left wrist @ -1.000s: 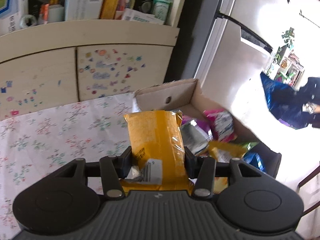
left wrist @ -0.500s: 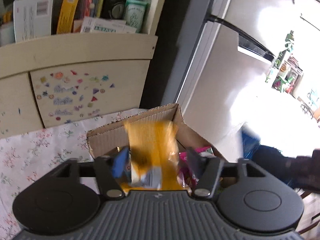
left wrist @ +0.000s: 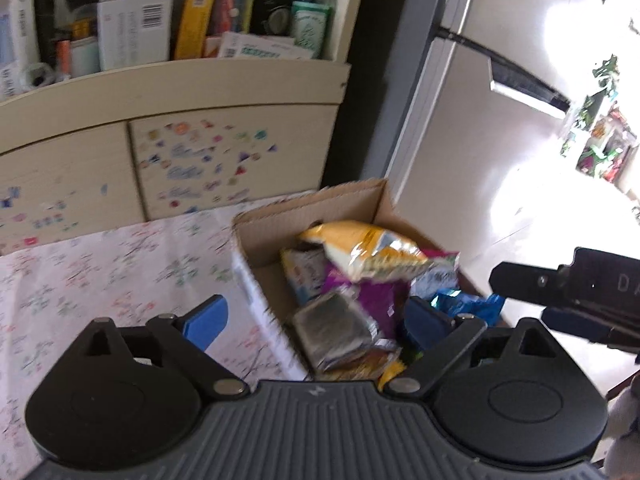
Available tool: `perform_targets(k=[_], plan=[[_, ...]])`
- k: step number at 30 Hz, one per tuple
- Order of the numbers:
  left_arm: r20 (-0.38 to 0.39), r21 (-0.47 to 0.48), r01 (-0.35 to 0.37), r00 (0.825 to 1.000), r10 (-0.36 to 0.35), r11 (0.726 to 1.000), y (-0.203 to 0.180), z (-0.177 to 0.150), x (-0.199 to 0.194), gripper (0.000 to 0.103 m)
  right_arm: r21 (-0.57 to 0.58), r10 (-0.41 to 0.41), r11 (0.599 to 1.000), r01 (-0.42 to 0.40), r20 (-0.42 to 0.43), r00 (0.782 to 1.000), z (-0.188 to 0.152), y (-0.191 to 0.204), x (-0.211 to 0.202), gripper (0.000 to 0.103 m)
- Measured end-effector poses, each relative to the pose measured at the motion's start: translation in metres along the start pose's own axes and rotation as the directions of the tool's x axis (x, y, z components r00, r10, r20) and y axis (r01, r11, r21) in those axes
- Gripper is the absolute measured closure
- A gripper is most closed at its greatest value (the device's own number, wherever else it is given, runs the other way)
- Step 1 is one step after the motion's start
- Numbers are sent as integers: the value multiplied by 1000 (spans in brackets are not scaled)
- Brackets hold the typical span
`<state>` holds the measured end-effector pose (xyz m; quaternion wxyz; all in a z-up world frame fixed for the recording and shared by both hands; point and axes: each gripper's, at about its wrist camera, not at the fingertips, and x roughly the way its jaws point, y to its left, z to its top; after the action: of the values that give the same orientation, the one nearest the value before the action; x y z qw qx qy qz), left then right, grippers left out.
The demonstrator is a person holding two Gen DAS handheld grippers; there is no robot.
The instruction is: Organize snacks
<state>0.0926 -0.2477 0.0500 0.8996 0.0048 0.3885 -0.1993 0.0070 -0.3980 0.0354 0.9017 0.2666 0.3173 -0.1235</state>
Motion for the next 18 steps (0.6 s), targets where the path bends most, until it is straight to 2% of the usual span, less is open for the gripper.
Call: perform_targets(k=[7,12,18], plan=[[-16,4,-45,999,45,999,2,-12,-24,8,-47,-15,999,15,-9,1000,-9,2,-13,8],[-19,42,-74,997,75,996,-1,-21,-39,8,-40,-19,999,18,-24,1000,-15,-1,-20,7],[-32,73,-100,994,103,992,-2,-28,-52,7,-97,-85,992,82,-34,996,-22,0,-22,6]])
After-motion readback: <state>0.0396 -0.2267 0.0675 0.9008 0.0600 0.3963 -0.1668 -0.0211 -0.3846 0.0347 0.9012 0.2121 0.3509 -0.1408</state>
